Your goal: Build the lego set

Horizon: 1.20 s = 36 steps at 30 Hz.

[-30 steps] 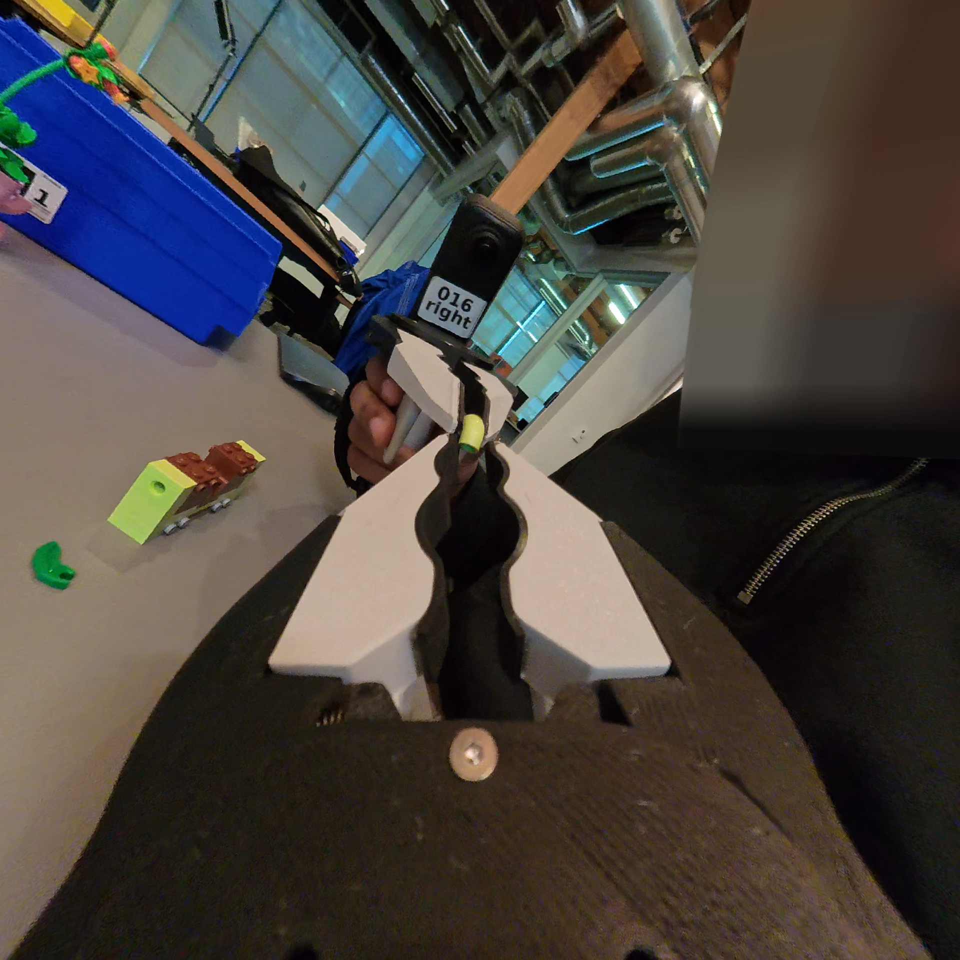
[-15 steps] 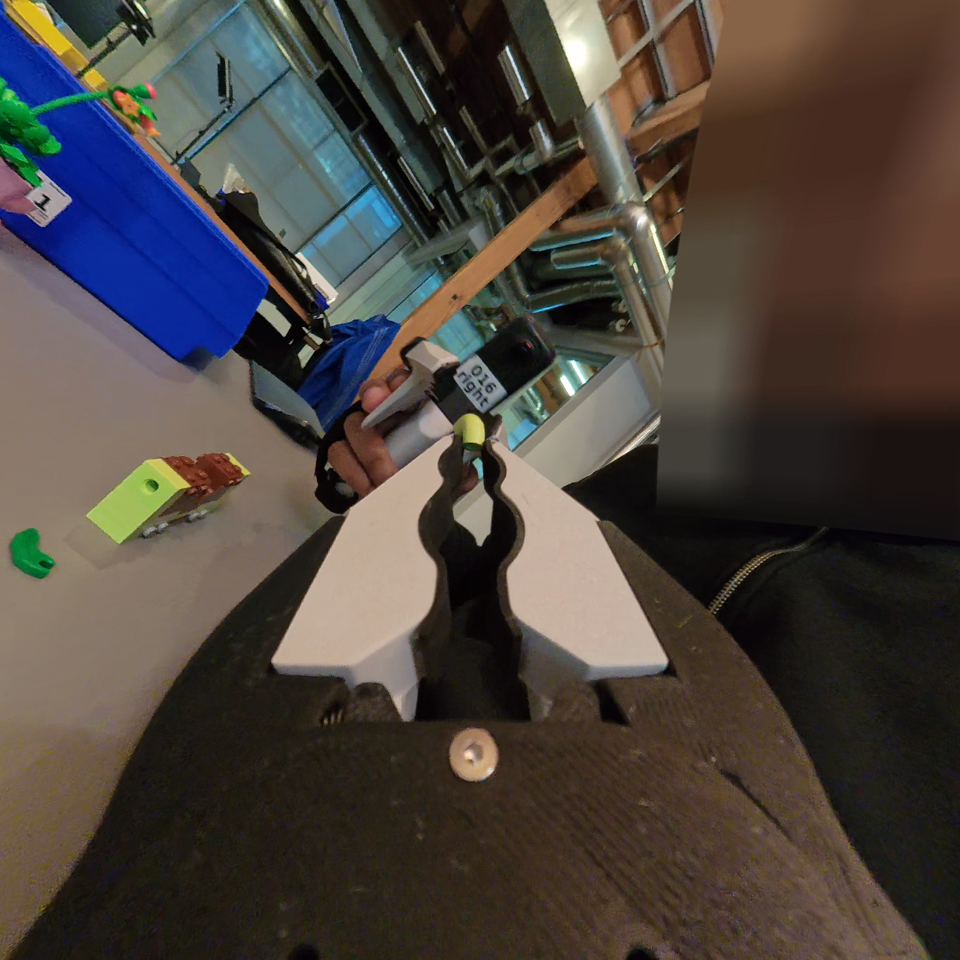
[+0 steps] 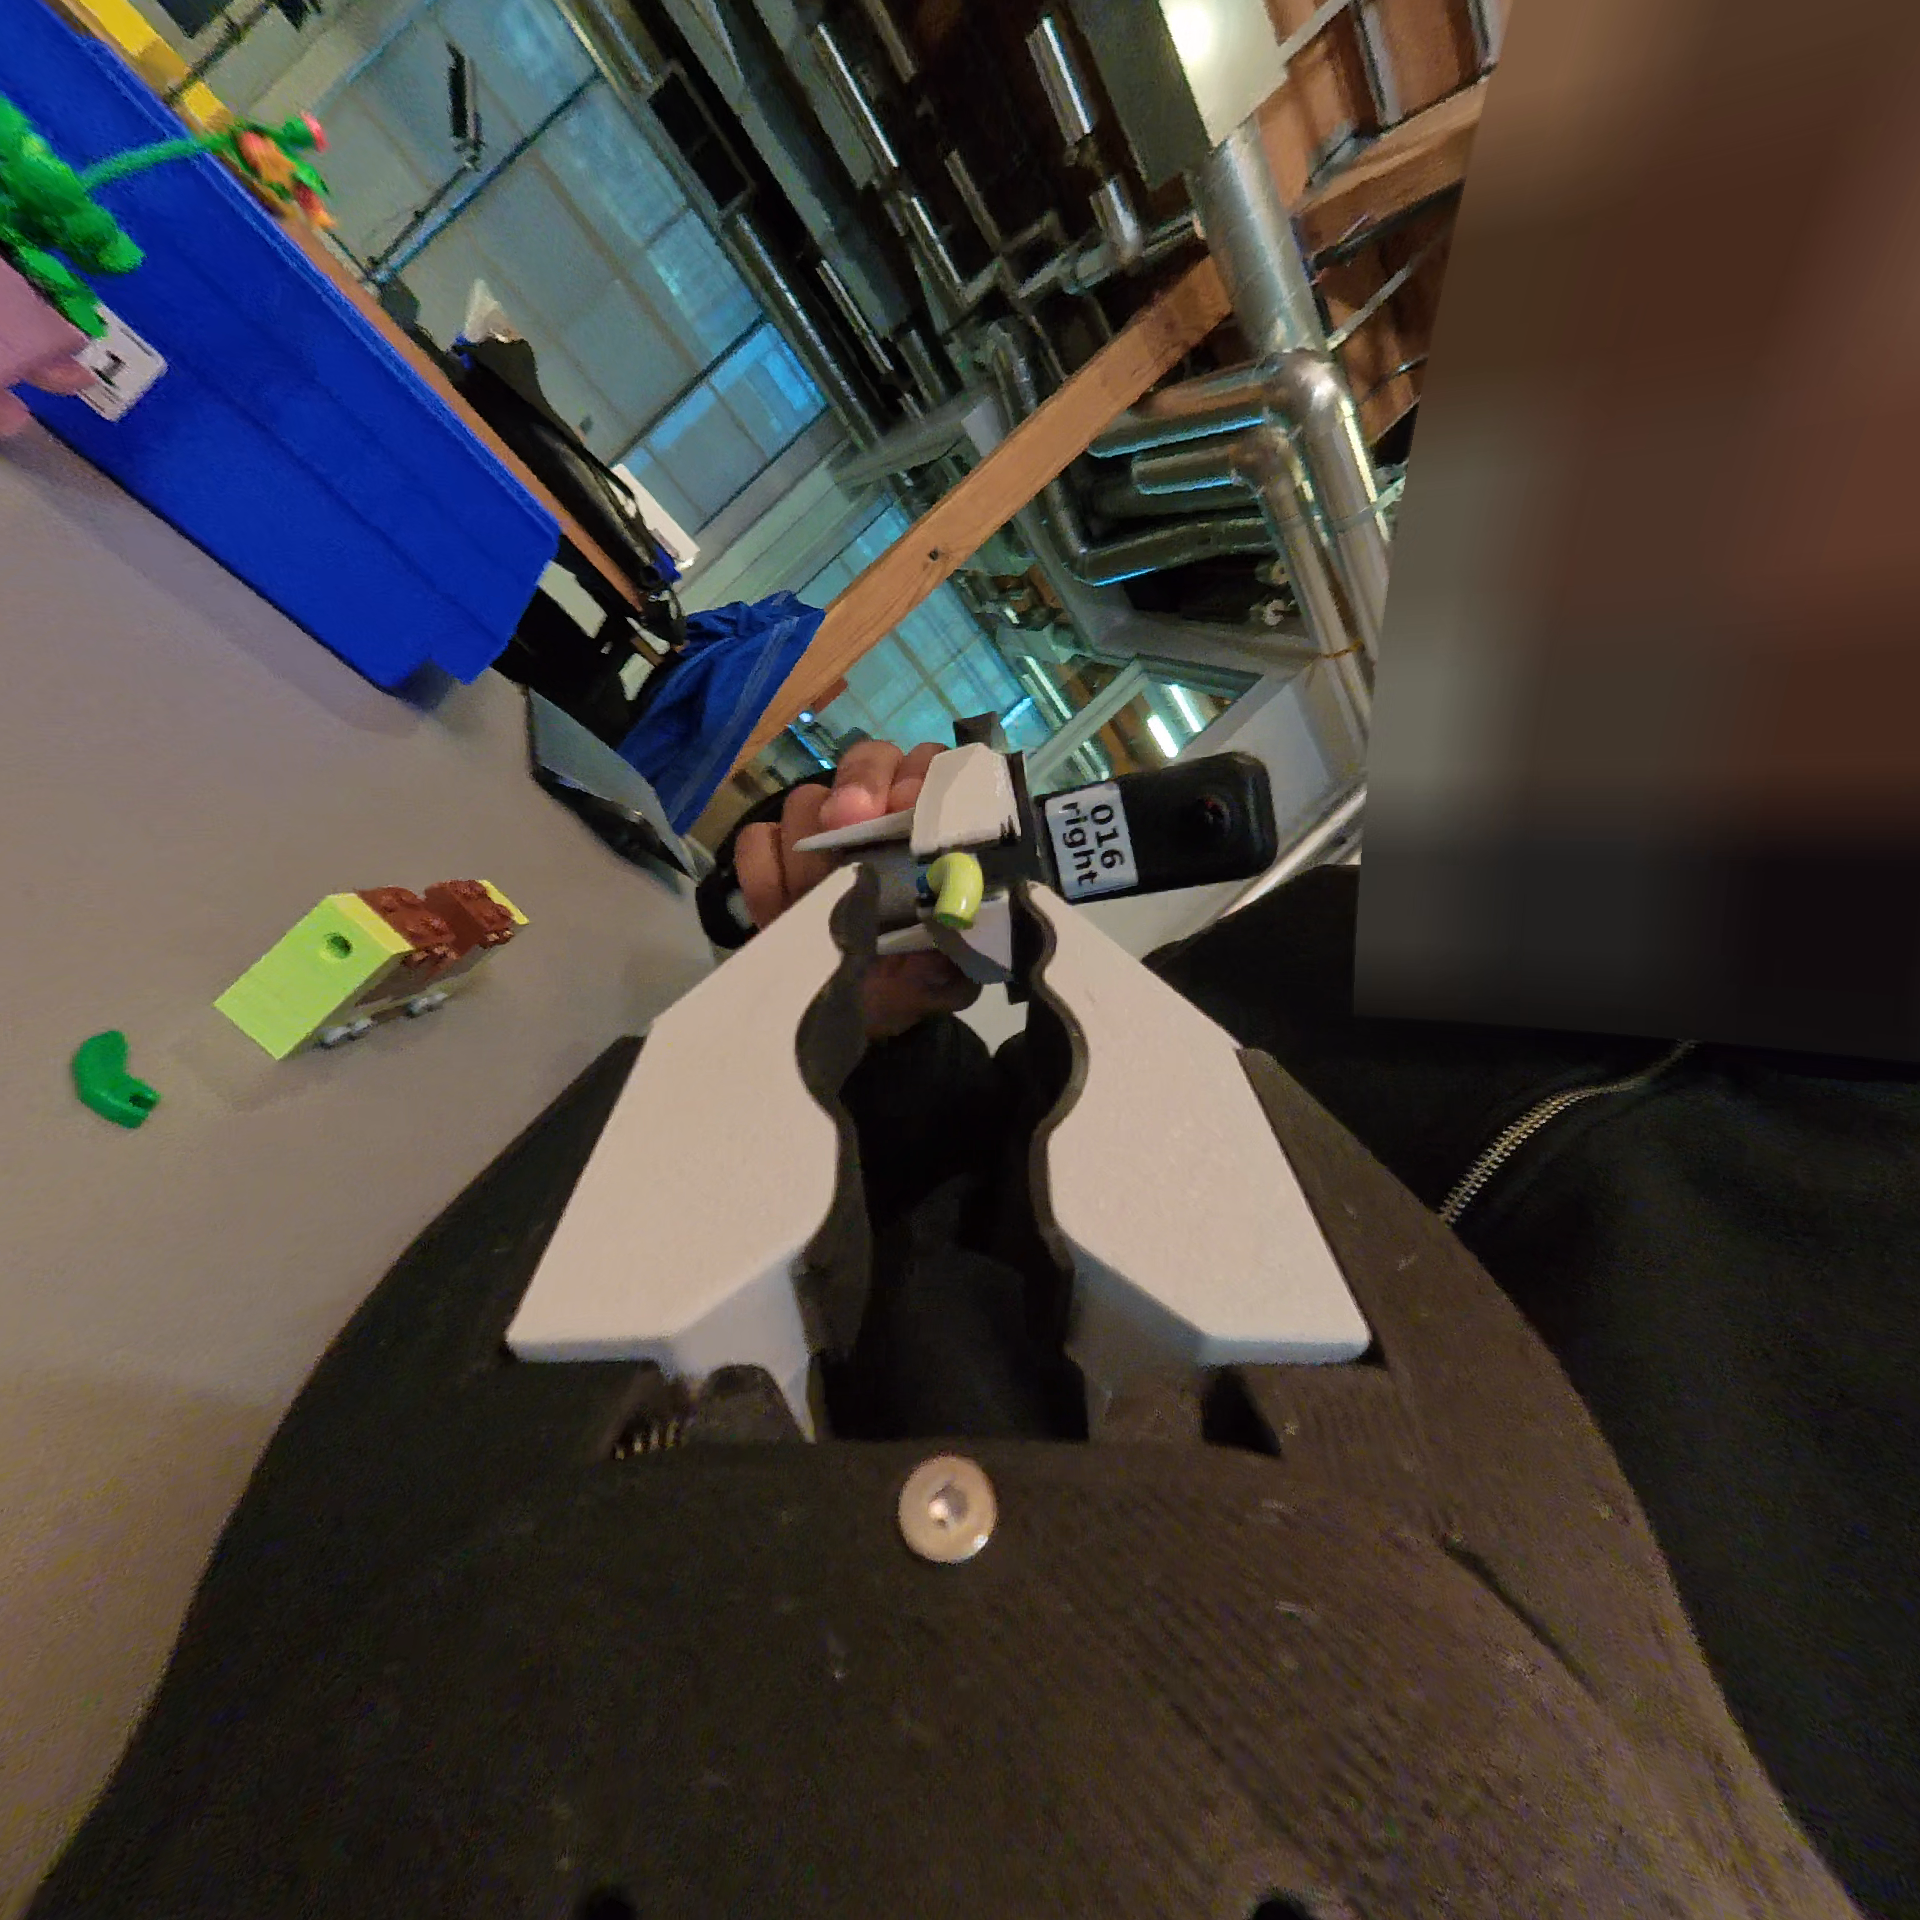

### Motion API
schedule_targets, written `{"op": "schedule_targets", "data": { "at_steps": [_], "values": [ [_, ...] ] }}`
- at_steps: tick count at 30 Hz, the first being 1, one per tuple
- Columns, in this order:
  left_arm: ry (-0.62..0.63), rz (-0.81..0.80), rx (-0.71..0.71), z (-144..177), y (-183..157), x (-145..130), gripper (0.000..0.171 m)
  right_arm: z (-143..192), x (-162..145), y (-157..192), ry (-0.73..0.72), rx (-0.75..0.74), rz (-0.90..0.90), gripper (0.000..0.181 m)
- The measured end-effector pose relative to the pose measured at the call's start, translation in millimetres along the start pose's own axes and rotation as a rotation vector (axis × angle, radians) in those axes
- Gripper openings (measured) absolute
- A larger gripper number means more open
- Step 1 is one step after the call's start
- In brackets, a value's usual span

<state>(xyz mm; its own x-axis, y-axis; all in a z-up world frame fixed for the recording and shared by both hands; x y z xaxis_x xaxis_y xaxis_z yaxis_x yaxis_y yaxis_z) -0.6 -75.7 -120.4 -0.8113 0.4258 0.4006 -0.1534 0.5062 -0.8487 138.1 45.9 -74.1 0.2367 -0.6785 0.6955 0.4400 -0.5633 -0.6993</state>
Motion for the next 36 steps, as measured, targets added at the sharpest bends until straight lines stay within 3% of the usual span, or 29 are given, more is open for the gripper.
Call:
{"op": "schedule_targets", "data": {
  "at_steps": [5,9,24,29,36],
  "values": [
    [0.083,-0.141,0.163,-0.7,-4.9,-1.1,0.019,2.3,-5.8,-3.9,0.06,0.12,-0.063,0.005],
    [0.129,-0.231,0.265,-4.3,-5.7,-4.1,0.008,3.0,-8.1,-3.2,0.106,0.176,-0.058,0.005],
    [0.209,-0.189,0.264,-11.1,0.9,-10.7,0.005,2.9,-8.8,2.0,0.127,0.256,-0.033,0.005],
    [0.216,-0.265,0.308,-13.3,-4.5,-11.0,0.005,3.7,-7.9,1.4,0.13,0.249,-0.025,0.005],
    [0.196,-0.201,0.263,-13.0,-1.1,-11.0,0.005,4.6,-6.4,2.0,0.139,0.251,-0.005,0.005]
  ]
}}
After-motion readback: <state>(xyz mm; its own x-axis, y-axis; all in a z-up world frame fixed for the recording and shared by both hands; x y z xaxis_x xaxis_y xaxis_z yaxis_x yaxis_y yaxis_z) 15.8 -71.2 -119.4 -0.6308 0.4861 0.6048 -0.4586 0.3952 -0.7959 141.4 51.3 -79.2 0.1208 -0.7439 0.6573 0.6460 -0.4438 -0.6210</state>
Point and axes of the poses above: each gripper's, where its closed fingertips meet, z back along the fingers, x out of its top, y = z × x across the jaws, the point moved 10 cm from there along z, back along the fingers, and after that the axes turned 13 degrees about z, right-handed, at the moved point
